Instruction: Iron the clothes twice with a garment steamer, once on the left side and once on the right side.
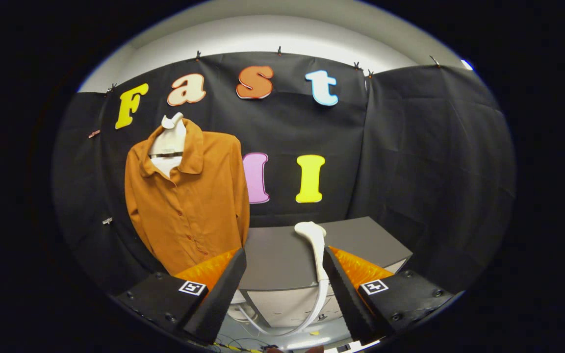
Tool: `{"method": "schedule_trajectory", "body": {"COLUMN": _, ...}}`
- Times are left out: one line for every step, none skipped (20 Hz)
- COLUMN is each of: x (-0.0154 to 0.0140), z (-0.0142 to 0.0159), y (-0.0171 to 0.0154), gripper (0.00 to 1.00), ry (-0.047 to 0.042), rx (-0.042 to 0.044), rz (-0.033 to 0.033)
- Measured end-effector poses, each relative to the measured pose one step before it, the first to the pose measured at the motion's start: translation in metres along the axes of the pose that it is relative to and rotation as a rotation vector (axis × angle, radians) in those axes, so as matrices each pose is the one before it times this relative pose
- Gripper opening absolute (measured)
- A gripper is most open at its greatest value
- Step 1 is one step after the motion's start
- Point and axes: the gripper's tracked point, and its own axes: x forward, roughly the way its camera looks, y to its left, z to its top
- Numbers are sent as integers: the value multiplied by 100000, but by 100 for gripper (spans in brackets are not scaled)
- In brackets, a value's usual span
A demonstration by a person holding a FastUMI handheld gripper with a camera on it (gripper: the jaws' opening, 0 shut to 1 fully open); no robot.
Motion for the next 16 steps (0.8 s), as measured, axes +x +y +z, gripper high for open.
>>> {"method": "schedule_trajectory", "body": {"x": 1571, "z": -449, "y": -502, "gripper": 98, "ry": 3267, "rx": 1107, "rz": 1883}}
{"method": "schedule_trajectory", "body": {"x": 1624, "z": -355, "y": -540, "gripper": 98, "ry": 2752, "rx": 1251, "rz": 2115}}
{"method": "schedule_trajectory", "body": {"x": 1539, "z": -580, "y": -718, "gripper": 99, "ry": 3679, "rx": 253, "rz": 1421}}
{"method": "schedule_trajectory", "body": {"x": 1500, "z": -742, "y": -1043, "gripper": 99, "ry": 4174, "rx": -626, "rz": 139}}
{"method": "schedule_trajectory", "body": {"x": 1603, "z": -692, "y": -1223, "gripper": 99, "ry": 4343, "rx": -673, "rz": -124}}
{"method": "schedule_trajectory", "body": {"x": 1521, "z": -503, "y": -1166, "gripper": 99, "ry": 4003, "rx": 576, "rz": -806}}
{"method": "schedule_trajectory", "body": {"x": 1594, "z": -384, "y": -818, "gripper": 99, "ry": 4027, "rx": 284, "rz": 619}}
{"method": "schedule_trajectory", "body": {"x": 1656, "z": -363, "y": -884, "gripper": 99, "ry": 3643, "rx": -161, "rz": 235}}
{"method": "schedule_trajectory", "body": {"x": 1625, "z": -123, "y": -549, "gripper": 99, "ry": 3029, "rx": -607, "rz": 1459}}
{"method": "schedule_trajectory", "body": {"x": 1458, "z": -225, "y": -394, "gripper": 99, "ry": 3346, "rx": -124, "rz": 2003}}
{"method": "schedule_trajectory", "body": {"x": 1380, "z": -135, "y": -311, "gripper": 99, "ry": 2579, "rx": 1168, "rz": 2478}}
{"method": "schedule_trajectory", "body": {"x": 1284, "z": -254, "y": -331, "gripper": 99, "ry": 4050, "rx": 1600, "rz": 1729}}
{"method": "schedule_trajectory", "body": {"x": 1337, "z": -719, "y": -567, "gripper": 99, "ry": 4216, "rx": 1341, "rz": 1090}}
{"method": "schedule_trajectory", "body": {"x": 1226, "z": -316, "y": -521, "gripper": 99, "ry": 3576, "rx": 913, "rz": 284}}
{"method": "schedule_trajectory", "body": {"x": 1161, "z": -239, "y": -417, "gripper": 99, "ry": 3179, "rx": 423, "rz": -24}}
{"method": "schedule_trajectory", "body": {"x": 1070, "z": -334, "y": -414, "gripper": 98, "ry": 2670, "rx": 240, "rz": -353}}
